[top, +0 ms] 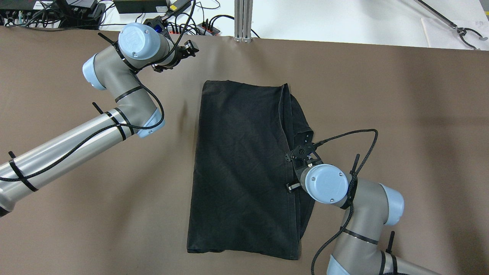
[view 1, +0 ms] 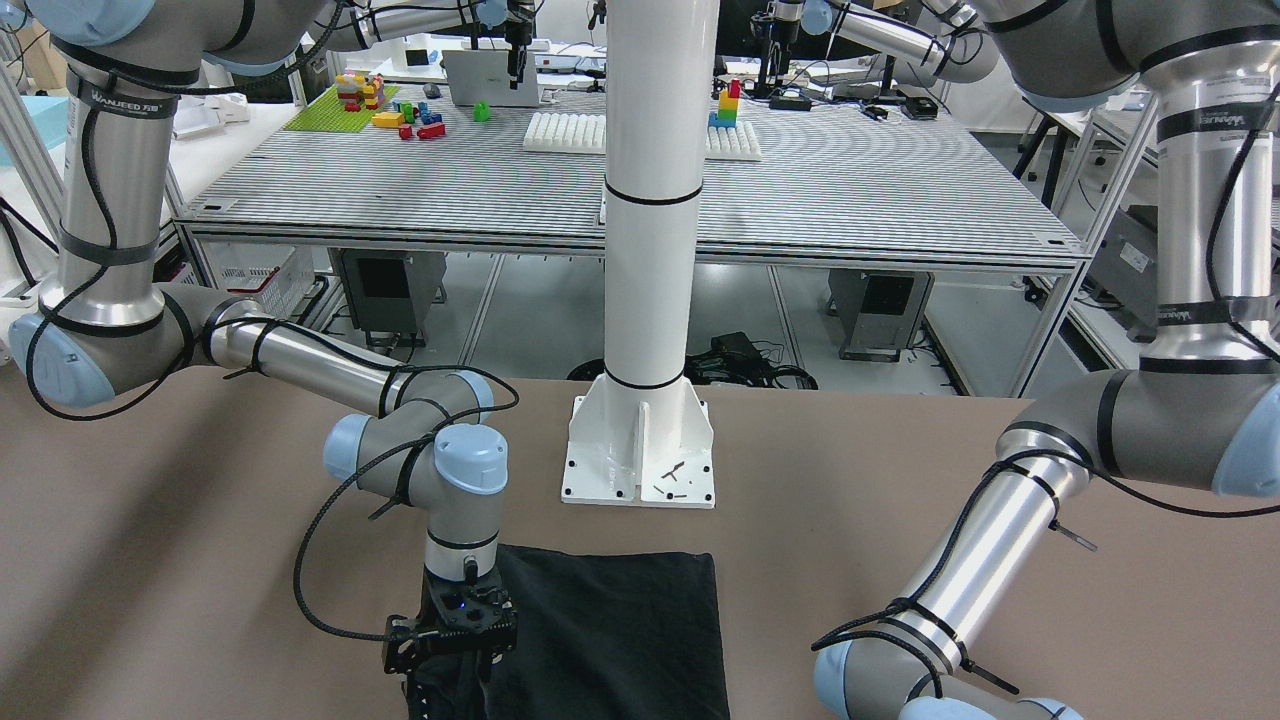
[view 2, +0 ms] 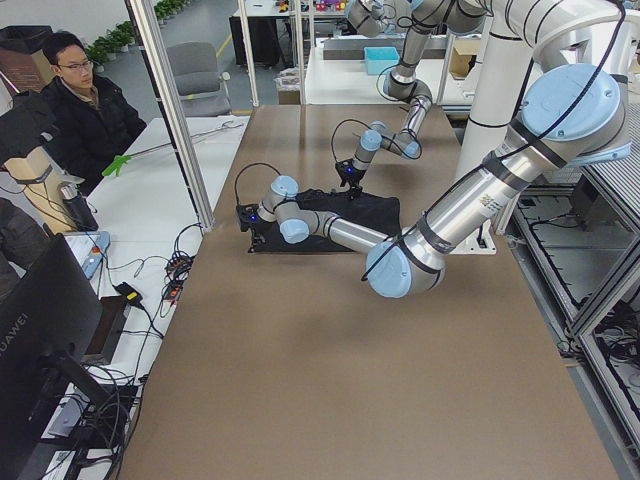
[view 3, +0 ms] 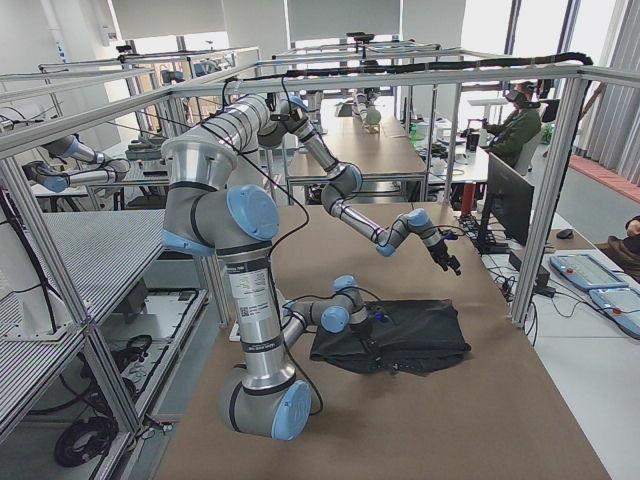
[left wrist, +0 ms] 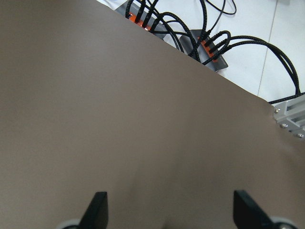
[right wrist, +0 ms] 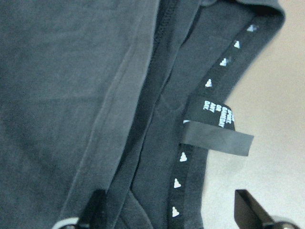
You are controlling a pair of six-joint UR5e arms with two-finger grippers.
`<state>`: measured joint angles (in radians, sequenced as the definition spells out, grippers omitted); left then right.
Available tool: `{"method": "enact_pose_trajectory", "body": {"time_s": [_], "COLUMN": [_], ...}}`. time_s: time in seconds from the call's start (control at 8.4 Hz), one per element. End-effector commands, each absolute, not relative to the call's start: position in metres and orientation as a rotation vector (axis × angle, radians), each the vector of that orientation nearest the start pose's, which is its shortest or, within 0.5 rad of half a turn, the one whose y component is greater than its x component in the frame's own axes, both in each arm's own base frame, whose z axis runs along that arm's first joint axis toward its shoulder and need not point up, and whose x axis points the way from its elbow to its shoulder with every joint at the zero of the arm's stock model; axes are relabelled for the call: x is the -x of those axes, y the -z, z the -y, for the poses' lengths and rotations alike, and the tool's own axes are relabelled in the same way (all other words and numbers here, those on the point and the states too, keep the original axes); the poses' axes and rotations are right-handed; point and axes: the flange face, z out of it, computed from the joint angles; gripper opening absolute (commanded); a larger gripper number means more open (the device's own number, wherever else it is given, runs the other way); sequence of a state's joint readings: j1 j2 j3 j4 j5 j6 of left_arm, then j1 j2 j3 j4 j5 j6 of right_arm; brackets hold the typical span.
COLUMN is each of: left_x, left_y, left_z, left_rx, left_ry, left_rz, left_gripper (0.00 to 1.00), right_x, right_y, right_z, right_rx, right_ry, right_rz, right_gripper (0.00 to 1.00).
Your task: Fold clothes
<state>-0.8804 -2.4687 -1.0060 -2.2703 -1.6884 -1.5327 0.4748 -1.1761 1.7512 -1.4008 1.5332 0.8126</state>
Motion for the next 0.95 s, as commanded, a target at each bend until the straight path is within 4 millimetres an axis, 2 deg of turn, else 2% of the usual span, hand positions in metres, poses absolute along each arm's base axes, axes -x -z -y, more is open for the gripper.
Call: {"method": "enact_pose_trajectory", "body": {"time_s": [0.0,0.24,0.36,0.48,0.6,0.71,0.83], "left_x": [-0.440,-0.440,-0.441,-0.440,-0.441,-0.441,-0.441], "left_y": [-0.265,-0.265,-0.265,-0.265,-0.265,-0.265,-0.265], "left_z": [0.723,0.723,0.723,0.723,0.723,0.723,0.723], "left_rx": [-0.369,-0.368,-0.369,-0.369,-0.370,-0.370,-0.369], "left_ry": [0.704,0.706,0.703,0.704,0.704,0.704,0.703], "left_rz": [-0.996,-0.995,-0.996,-0.996,-0.996,-0.996,-0.996], "left_gripper": [0.93,0.93,0.93,0.93,0.93,0.93,0.93], "right_x": [0.469,0.454,0.443,0.447,0.455,0.473,0.488], "right_y": [-0.362,-0.356,-0.346,-0.323,-0.288,-0.267,-0.271], "right_z": [0.439,0.457,0.472,0.485,0.498,0.511,0.523], "right_rx": [-0.369,-0.395,-0.418,-0.433,-0.432,-0.429,-0.403], "right_ry": [0.254,0.263,0.255,0.242,0.222,0.206,0.175], "right_rz": [0.691,0.679,0.679,0.686,0.688,0.695,0.682], "right_gripper": [0.94,0.94,0.94,0.94,0.94,0.94,0.94]}}
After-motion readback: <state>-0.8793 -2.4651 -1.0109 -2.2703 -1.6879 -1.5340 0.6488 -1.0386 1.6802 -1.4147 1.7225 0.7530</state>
